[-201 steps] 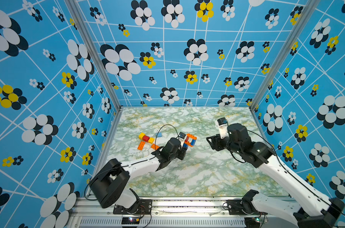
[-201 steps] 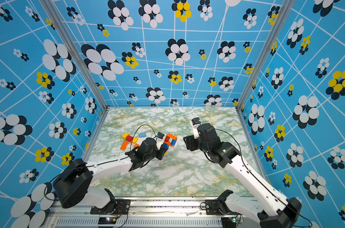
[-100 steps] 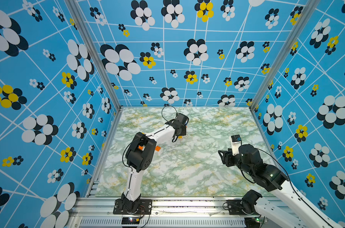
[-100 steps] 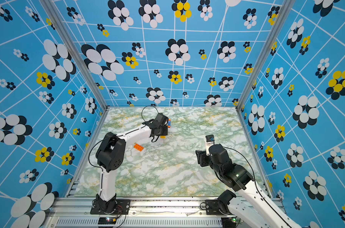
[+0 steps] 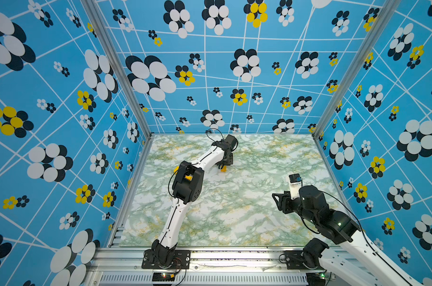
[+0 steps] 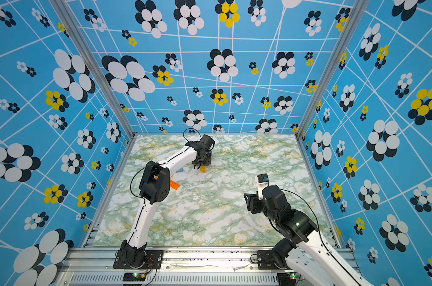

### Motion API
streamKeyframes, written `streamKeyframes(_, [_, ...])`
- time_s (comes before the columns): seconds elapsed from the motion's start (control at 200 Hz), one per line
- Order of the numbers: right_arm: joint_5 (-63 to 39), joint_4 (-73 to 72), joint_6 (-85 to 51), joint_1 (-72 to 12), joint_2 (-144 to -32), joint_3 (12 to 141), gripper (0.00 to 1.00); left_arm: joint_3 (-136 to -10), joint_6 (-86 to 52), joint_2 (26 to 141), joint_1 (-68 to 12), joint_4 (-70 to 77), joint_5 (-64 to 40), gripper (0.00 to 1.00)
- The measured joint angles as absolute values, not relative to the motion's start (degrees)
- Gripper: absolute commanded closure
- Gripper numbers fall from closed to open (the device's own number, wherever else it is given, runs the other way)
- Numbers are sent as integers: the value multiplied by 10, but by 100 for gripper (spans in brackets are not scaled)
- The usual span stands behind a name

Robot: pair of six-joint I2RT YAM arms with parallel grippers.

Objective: Assemble the letter p with lego
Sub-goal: Place the lego brick at the center of the board, then move the lego brick at the center of the board.

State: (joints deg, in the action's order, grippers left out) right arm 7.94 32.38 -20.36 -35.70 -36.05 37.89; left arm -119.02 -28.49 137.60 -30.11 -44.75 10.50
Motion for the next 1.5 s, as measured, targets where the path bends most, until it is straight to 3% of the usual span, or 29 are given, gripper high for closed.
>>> streamKeyframes(0.275, [68, 310, -204, -357, -368, 362, 36, -1251, -284, 1413, -296, -494, 86, 58])
streamKeyframes(0.39, [67, 308, -202, -357, -375, 362, 36, -1253, -281, 1420, -295, -500, 78, 44])
streamKeyframes(0.645, [67, 302, -202, -357, -387, 362, 36, -1223, -262, 1394, -295, -502, 74, 28])
streamKeyframes(1.024, [75, 285, -204, -357, -418, 362, 33, -895, -244, 1084, -258, -391, 118, 27])
streamKeyframes(1.299, [74, 261, -204, -357, -432, 362, 33, -744, -235, 1027, -163, -359, 138, 24])
streamKeyframes(1.499, [73, 257, -204, -357, -444, 362, 33, -681, -237, 1021, -147, -326, 112, 23])
